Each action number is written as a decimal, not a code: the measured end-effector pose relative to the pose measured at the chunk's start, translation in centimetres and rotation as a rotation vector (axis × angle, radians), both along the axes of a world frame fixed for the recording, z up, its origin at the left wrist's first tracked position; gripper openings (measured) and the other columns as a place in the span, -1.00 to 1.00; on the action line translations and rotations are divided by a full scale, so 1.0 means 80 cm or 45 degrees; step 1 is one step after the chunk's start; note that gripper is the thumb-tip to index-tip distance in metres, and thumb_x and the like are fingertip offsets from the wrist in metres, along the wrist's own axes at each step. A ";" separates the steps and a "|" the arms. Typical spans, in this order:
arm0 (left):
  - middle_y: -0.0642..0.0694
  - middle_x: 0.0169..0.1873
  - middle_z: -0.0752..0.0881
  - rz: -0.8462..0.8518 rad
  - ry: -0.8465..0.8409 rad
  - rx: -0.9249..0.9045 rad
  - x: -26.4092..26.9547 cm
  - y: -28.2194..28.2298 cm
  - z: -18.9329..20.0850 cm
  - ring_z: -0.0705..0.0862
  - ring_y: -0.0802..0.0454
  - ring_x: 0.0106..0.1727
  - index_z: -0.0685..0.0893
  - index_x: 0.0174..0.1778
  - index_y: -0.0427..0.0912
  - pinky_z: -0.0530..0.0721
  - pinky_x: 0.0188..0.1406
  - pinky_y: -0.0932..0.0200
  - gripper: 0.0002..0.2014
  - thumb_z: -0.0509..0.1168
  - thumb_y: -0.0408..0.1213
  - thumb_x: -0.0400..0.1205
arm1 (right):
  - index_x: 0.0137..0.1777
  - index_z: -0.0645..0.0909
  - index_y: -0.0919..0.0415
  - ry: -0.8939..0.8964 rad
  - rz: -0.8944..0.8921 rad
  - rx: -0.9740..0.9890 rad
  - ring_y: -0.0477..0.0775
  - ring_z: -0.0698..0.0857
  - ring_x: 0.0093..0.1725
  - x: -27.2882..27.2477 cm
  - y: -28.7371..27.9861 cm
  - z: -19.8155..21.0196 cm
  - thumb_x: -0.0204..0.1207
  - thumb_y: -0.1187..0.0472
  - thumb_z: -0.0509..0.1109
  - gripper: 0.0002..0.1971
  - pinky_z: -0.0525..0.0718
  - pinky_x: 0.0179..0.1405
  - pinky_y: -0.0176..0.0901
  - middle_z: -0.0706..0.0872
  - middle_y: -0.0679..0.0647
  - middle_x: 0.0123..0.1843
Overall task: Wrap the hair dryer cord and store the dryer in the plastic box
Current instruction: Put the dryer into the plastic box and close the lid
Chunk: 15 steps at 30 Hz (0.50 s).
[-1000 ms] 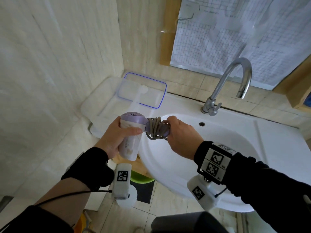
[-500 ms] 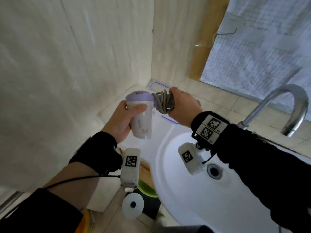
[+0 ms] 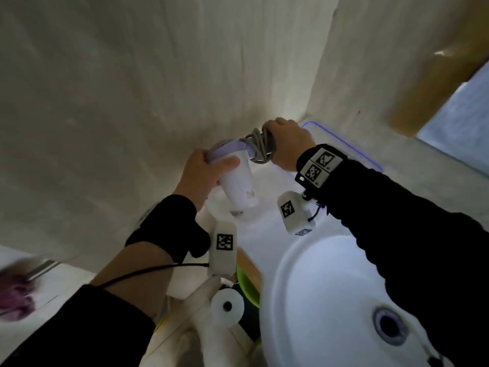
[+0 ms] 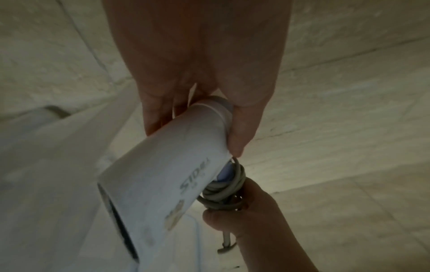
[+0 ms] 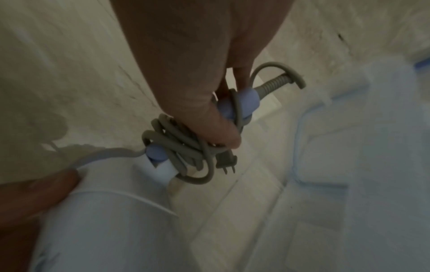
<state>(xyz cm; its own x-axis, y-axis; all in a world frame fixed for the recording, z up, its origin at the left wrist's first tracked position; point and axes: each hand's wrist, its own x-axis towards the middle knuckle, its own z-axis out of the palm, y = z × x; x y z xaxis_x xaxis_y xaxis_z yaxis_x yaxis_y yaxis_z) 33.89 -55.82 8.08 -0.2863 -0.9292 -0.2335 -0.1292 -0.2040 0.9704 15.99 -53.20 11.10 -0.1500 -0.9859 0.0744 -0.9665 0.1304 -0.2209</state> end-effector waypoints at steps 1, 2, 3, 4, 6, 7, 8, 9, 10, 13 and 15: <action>-0.32 0.15 0.74 -0.003 -0.077 -0.018 0.000 -0.002 -0.001 0.76 -0.16 0.09 0.62 0.21 -0.31 0.78 0.03 -0.14 -0.24 0.51 0.03 0.13 | 0.20 0.50 0.24 -0.036 0.008 0.030 0.32 0.56 0.20 0.000 -0.008 -0.005 0.41 0.31 0.29 -0.67 0.49 0.02 0.06 0.58 0.22 0.21; -0.26 0.11 0.75 -0.009 -0.171 -0.046 0.000 -0.004 -0.002 0.75 -0.16 0.08 0.61 0.15 -0.27 0.76 0.07 -0.16 -0.30 0.51 0.05 0.15 | 0.19 0.50 0.25 -0.067 0.022 0.064 0.33 0.56 0.20 -0.001 -0.016 -0.009 0.40 0.31 0.29 -0.67 0.48 0.03 0.04 0.58 0.23 0.21; -0.17 0.03 0.73 -0.026 -0.277 -0.096 0.000 -0.003 0.000 0.74 -0.11 0.02 0.58 0.08 -0.22 0.76 0.03 -0.05 -0.40 0.49 0.05 0.22 | 0.19 0.51 0.26 -0.083 0.038 0.099 0.33 0.57 0.20 -0.003 -0.020 -0.009 0.39 0.32 0.30 -0.65 0.48 0.03 0.02 0.59 0.24 0.21; -0.06 -0.08 0.68 -0.045 -0.401 -0.168 0.000 -0.003 0.000 0.69 -0.01 -0.08 0.54 0.04 -0.18 0.71 -0.11 0.20 -0.51 0.47 0.03 0.33 | 0.20 0.51 0.27 -0.086 0.056 0.134 0.34 0.57 0.19 -0.005 -0.023 -0.008 0.37 0.34 0.31 -0.64 0.48 0.03 0.02 0.58 0.26 0.21; 0.03 -0.21 0.59 -0.062 -0.643 -0.309 -0.002 0.003 0.003 0.58 0.09 -0.22 0.52 0.01 -0.18 0.51 -0.39 0.42 -0.62 0.39 0.02 0.46 | 0.18 0.51 0.30 -0.073 0.080 0.190 0.35 0.58 0.17 -0.009 -0.028 -0.007 0.34 0.37 0.34 -0.63 0.47 -0.03 -0.01 0.58 0.27 0.19; -0.01 -0.18 0.62 -0.067 -0.715 -0.354 -0.003 0.008 0.004 0.60 0.01 -0.17 0.55 0.03 -0.21 0.52 -0.34 0.34 -0.59 0.37 0.04 0.46 | 0.17 0.51 0.31 -0.061 0.095 0.219 0.35 0.59 0.16 -0.008 -0.027 -0.007 0.33 0.37 0.35 -0.64 0.44 -0.06 -0.04 0.58 0.28 0.18; -0.08 -0.10 0.66 -0.067 -0.778 -0.405 -0.003 0.011 0.003 0.63 -0.10 -0.04 0.58 0.04 -0.22 0.57 -0.18 0.19 -0.55 0.35 0.07 0.44 | 0.16 0.51 0.31 -0.039 0.117 0.255 0.35 0.59 0.15 -0.007 -0.026 -0.009 0.34 0.36 0.35 -0.65 0.43 -0.08 -0.05 0.58 0.28 0.17; -0.14 -0.02 0.69 -0.076 -0.847 -0.437 -0.004 0.014 0.004 0.62 -0.19 0.10 0.60 0.07 -0.21 0.58 0.00 0.07 -0.53 0.34 0.08 0.42 | 0.14 0.52 0.31 -0.012 0.145 0.300 0.34 0.59 0.14 -0.005 -0.025 -0.011 0.34 0.34 0.36 -0.66 0.47 -0.07 -0.04 0.58 0.27 0.16; -0.15 0.06 0.69 -0.086 -0.909 -0.442 -0.006 0.016 0.006 0.58 -0.23 0.21 0.61 0.11 -0.16 0.54 0.17 0.00 -0.54 0.33 0.08 0.43 | 0.13 0.52 0.29 0.011 0.178 0.344 0.34 0.60 0.13 -0.003 -0.025 -0.013 0.34 0.32 0.37 -0.66 0.52 -0.03 0.00 0.58 0.26 0.15; -0.07 0.20 0.65 -0.060 -0.919 -0.403 -0.014 0.016 0.007 0.47 -0.18 0.35 0.59 0.21 0.00 0.39 0.26 0.01 -0.57 0.30 0.05 0.45 | 0.13 0.52 0.29 0.027 0.231 0.423 0.33 0.61 0.11 0.003 -0.026 -0.014 0.35 0.28 0.37 -0.67 0.55 0.02 0.03 0.57 0.27 0.15; -0.05 0.17 0.66 -0.031 -0.852 -0.371 -0.013 0.019 0.007 0.47 -0.15 0.34 0.61 0.17 0.07 0.37 0.19 0.06 -0.55 0.25 0.08 0.36 | 0.16 0.52 0.32 0.007 0.255 0.453 0.33 0.61 0.13 0.008 -0.027 -0.015 0.35 0.30 0.39 -0.64 0.52 0.02 0.00 0.57 0.28 0.17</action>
<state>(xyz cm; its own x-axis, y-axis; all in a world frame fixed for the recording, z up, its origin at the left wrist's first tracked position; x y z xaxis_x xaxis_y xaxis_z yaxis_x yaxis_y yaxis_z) 32.86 -54.33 8.67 -0.1900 -0.9756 -0.1099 -0.7151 0.0608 0.6964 16.61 -55.36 9.87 0.0468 -0.9600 -0.2760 -0.9817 0.0069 -0.1905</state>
